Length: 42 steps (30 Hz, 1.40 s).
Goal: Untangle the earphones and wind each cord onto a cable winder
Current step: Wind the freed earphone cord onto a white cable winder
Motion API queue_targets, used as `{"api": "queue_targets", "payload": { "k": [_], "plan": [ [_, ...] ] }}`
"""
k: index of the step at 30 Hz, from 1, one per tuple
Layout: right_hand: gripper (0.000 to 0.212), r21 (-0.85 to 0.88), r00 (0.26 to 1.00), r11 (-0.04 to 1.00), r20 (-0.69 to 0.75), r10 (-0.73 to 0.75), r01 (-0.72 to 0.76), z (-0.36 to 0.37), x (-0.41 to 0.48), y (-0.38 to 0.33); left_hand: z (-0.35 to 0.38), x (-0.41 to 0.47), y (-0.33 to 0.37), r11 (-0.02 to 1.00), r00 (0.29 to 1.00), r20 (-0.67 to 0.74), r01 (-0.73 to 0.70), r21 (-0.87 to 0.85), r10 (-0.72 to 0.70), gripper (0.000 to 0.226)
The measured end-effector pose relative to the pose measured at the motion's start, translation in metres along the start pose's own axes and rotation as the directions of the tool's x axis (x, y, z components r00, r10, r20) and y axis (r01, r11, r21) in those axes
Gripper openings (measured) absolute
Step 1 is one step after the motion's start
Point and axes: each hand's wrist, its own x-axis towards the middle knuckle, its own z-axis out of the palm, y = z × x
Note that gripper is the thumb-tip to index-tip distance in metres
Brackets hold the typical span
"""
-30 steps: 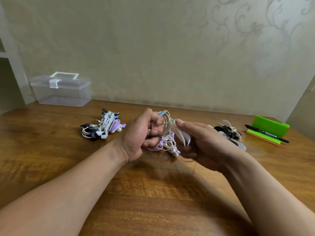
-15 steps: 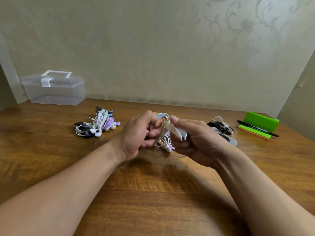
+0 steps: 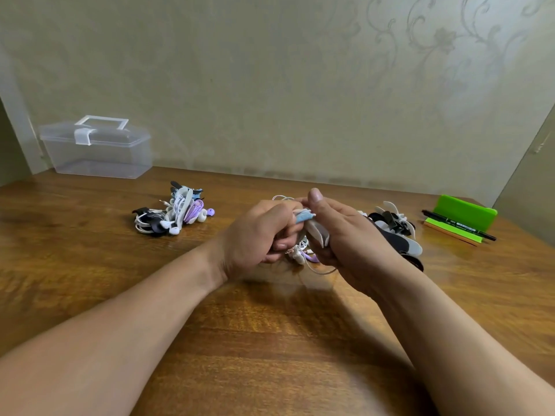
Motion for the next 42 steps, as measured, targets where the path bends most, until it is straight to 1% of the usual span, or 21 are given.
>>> {"api": "queue_targets", "payload": {
  "k": [3, 6, 8, 11, 15, 17, 19, 21, 23, 25, 26, 27, 28, 29, 30, 32, 34, 35, 37, 39, 42],
  "plan": [
    [0.037, -0.082, 0.991, 0.99, -0.061, -0.118, 0.113, 0.004, 0.0, 0.005, 0.001, -0.004, 0.001, 0.981, 0.994, -0.005, -0.107, 0.164, 0.109, 0.025],
    [0.032, -0.117, 0.961, 0.965, -0.123, -0.248, 0.234, 0.007, 0.002, 0.01, 0.0, -0.005, 0.001, 0.913, 0.975, -0.016, -0.203, 0.354, 0.223, 0.023],
    [0.031, -0.117, 0.946, 0.95, -0.113, -0.304, 0.291, 0.007, 0.003, 0.012, 0.0, -0.005, 0.001, 0.857, 0.96, -0.019, -0.241, 0.455, 0.28, 0.022],
    [0.033, -0.134, 0.94, 0.938, -0.074, -0.332, 0.321, 0.006, 0.001, 0.009, 0.001, -0.006, 0.004, 0.791, 0.94, -0.008, -0.283, 0.543, 0.341, 0.019],
    [0.039, -0.148, 0.923, 0.918, -0.062, -0.381, 0.369, 0.005, 0.0, 0.007, 0.0, -0.007, 0.006, 0.74, 0.935, 0.026, -0.297, 0.604, 0.354, 0.018],
    [0.041, -0.15, 0.906, 0.903, -0.079, -0.416, 0.402, 0.007, 0.0, 0.007, 0.001, -0.007, 0.006, 0.699, 0.929, 0.043, -0.306, 0.646, 0.368, 0.015],
    [0.046, -0.125, 0.897, 0.905, -0.128, -0.422, 0.408, 0.008, 0.001, 0.006, 0.004, -0.008, 0.006, 0.642, 0.93, 0.056, -0.294, 0.709, 0.364, 0.013],
    [0.049, -0.086, 0.893, 0.912, -0.187, -0.409, 0.4, 0.008, 0.001, 0.004, 0.007, -0.007, 0.005, 0.587, 0.935, 0.063, -0.271, 0.763, 0.35, 0.022],
    [0.049, -0.049, 0.897, 0.925, -0.23, -0.377, 0.377, 0.006, 0.001, 0.004, 0.009, -0.005, 0.004, 0.585, 0.945, 0.069, -0.255, 0.77, 0.321, 0.031],
    [0.049, -0.001, 0.927, 0.954, -0.239, -0.29, 0.299, 0.004, 0.002, 0.005, 0.009, -0.003, 0.003, 0.653, 0.959, 0.063, -0.236, 0.72, 0.276, 0.029],
    [0.049, 0.043, 0.95, 0.971, -0.222, -0.222, 0.237, 0.003, 0.003, 0.005, 0.009, -0.003, 0.003, 0.719, 0.968, 0.053, -0.22, 0.659, 0.247, 0.027],
    [0.049, 0.084, 0.97, 0.983, -0.192, -0.147, 0.165, 0.001, 0.002, 0.004, 0.009, -0.003, 0.003, 0.809, 0.978, 0.038, -0.192, 0.555, 0.207, 0.027],
    [0.049, 0.109, 0.984, 0.989, -0.156, -0.082, 0.099, -0.001, 0.003, 0.003, 0.009, -0.003, 0.002, 0.898, 0.987, 0.029, -0.157, 0.411, 0.159, 0.03],
    [0.048, 0.107, 0.992, 0.993, -0.122, -0.043, 0.056, -0.003, 0.003, 0.002, 0.007, -0.003, 0.002, 0.959, 0.994, 0.034, -0.113, 0.26, 0.108, 0.035],
    [0.05, 0.09, 0.995, 0.995, -0.094, -0.025, 0.034, -0.006, 0.004, 0.002, 0.005, -0.002, 0.001, 0.986, 0.996, 0.044, -0.077, 0.148, 0.071, 0.039],
    [0.054, -0.013, 0.996, 0.998, -0.07, -0.063, 0.062, -0.012, 0.007, 0.002, 0.002, 0.0, 0.0, 0.998, 0.998, 0.037, -0.049, 0.044, 0.047, 0.037],
    [0.037, -0.1, 0.988, 0.984, -0.045, -0.15, 0.145, -0.019, 0.007, 0.002, -0.001, 0.002, 0.0, 0.998, 0.999, 0.02, -0.038, -0.047, 0.039, 0.028],
    [0.036, -0.121, 0.985, 0.978, 0.0, -0.174, 0.173, -0.023, 0.006, 0.002, -0.002, 0.002, 0.001, 0.994, 0.999, 0.018, -0.025, -0.107, 0.027, 0.026],
    [0.047, -0.121, 0.974, 0.973, 0.135, -0.18, 0.197, -0.026, 0.001, -0.002, -0.006, 0.002, 0.001, 0.976, 0.999, 0.032, 0.029, -0.217, -0.023, 0.025],
    [0.053, -0.13, 0.963, 0.971, 0.211, -0.169, 0.199, -0.025, -0.002, -0.005, -0.01, 0.001, 0.0, 0.957, 0.995, 0.071, 0.082, -0.279, -0.065, 0.022],
    [0.055, -0.261, 0.962, 0.932, 0.175, -0.21, 0.251, -0.023, -0.004, -0.004, -0.015, 0.0, -0.003, 0.953, 0.987, 0.132, 0.13, -0.272, -0.097, 0.021]
  ]
}}
